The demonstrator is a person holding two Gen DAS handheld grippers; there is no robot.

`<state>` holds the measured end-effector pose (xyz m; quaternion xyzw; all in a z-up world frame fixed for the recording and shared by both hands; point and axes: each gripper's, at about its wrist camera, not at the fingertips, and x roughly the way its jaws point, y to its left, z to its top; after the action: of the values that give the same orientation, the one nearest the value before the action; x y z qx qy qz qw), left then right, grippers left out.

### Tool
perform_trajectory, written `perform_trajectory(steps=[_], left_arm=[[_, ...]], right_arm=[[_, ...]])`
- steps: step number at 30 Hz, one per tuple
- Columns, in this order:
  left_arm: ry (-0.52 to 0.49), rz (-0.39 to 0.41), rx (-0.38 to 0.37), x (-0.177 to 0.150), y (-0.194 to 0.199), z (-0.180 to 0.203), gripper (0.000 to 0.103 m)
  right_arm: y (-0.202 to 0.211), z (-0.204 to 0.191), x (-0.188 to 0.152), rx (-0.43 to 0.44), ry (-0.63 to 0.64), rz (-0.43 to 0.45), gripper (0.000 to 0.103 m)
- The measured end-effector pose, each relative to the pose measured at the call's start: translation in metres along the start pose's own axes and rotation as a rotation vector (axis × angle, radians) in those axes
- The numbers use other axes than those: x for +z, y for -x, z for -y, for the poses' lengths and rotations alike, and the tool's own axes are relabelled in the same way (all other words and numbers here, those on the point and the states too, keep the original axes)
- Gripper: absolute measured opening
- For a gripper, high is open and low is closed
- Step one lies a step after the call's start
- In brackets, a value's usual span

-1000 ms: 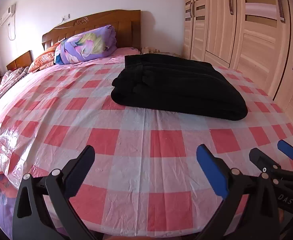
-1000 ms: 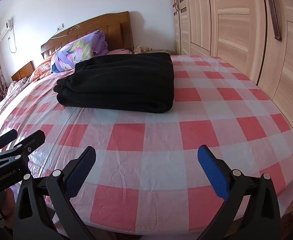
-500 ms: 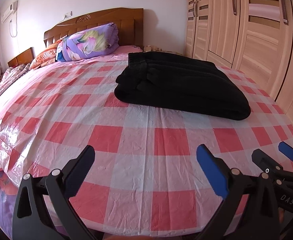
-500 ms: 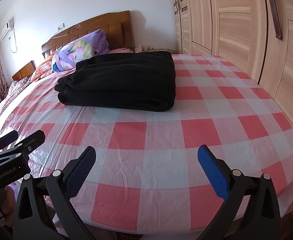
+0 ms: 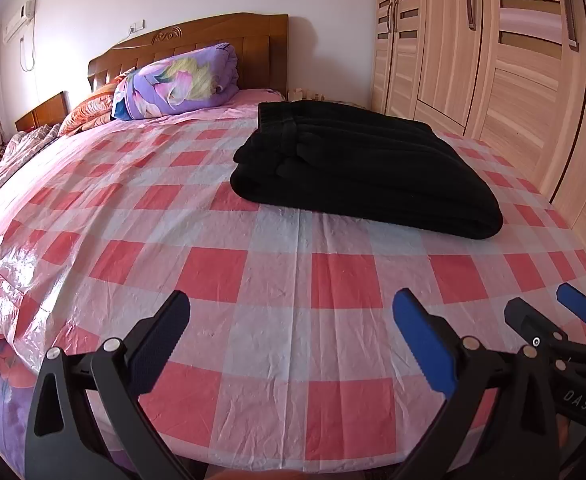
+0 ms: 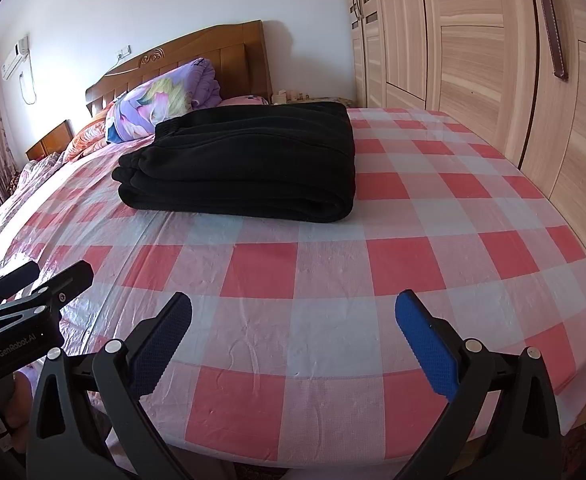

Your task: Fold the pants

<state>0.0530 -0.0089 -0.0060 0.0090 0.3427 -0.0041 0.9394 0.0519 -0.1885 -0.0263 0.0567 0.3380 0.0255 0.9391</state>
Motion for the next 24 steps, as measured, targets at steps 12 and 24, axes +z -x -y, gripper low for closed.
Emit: perform_trajectory(steps=[12, 24], left_arm=[[-0.001, -0.003, -0.003, -0.001, -0.0003, 0.0003, 0.102], [0.0, -0.005, -0.002, -0.0023, -0.0003, 0.0, 0.102]], right_arm=[[-0.0002, -0.0014, -0.0004, 0.001, -0.001, -0.004, 0.099], [-0.0018, -0.0025, -0.0018, 0.004, 0.001, -0.009, 0.099]])
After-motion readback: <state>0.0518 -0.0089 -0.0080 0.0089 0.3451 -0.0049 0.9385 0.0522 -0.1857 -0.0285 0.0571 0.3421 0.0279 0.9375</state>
